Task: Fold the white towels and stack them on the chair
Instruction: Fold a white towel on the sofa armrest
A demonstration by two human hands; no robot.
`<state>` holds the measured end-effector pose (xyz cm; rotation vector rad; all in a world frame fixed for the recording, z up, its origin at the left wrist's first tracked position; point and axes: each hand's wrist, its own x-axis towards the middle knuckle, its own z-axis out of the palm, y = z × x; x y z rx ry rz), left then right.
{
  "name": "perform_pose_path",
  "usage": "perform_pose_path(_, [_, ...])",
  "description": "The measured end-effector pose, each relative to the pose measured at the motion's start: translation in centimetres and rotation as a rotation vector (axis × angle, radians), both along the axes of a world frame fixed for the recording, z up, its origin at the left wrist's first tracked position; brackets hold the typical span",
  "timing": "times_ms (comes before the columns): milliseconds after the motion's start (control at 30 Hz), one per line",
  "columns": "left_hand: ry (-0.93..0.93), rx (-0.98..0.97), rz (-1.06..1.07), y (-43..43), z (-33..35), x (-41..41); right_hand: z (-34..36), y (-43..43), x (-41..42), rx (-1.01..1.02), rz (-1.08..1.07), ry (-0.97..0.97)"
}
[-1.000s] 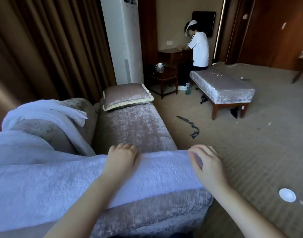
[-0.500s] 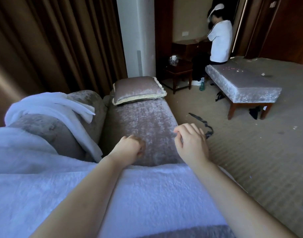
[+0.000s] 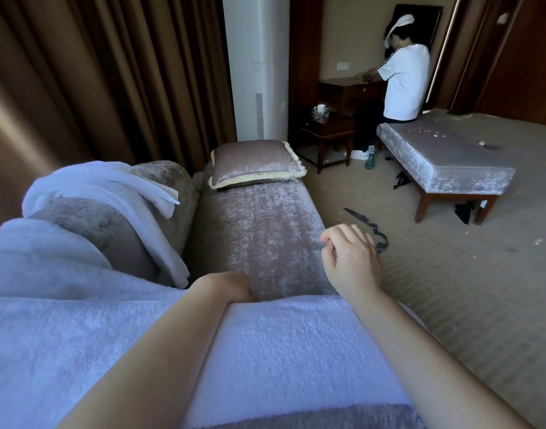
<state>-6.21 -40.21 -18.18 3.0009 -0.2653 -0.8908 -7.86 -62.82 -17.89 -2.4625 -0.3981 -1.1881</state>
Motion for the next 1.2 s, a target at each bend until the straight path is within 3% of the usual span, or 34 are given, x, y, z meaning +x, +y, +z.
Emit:
perform_pose_path(167, [-0.065,-0.026,0.006,0.2,0.0,0.1,-0.1,0.1,0.2,-0.012,-0.005,0.006])
perform_pose_path(433, [-0.375,-0.132,-0.053,-0.2,0.1,1.3,-0.1,0.1,0.2,-0.052,-0.003,0.088])
perform_pose_path(533, [-0.568,-0.191,-0.139,-0.3,0.5,1.2,-0.3,0.1,0.5,-0.088,0.002,0.275])
perform_pose_path(667, [-0.861,-0.464,-0.327,-0.6,1.3,0.5,0.1,0.2,0.1,-0.131,0.162,0.572])
perform_pose_path(767, [-1.027,-0.557,-0.389,-0.8,2.3,0.1,0.3,0.3,-0.1,-0.124,0.231,0.677])
perform_pose_path(900, [-1.163,-0.619,-0.358,-1.2,3.3,-0.6,0.0,0.2,0.2,-0.185,0.205,0.625])
perform_pose_path(1033, [-1.226,-0.621,-0.294,-1.0,3.4,-0.6,-0.7,-0.2,0.7,-0.196,0.015,0.433])
perform_pose_path(1200, [-1.261,-0.655,-0.166,-0.6,3.4,-1.1,0.1,-2.5,0.2,-0.251,-0.159,0.399])
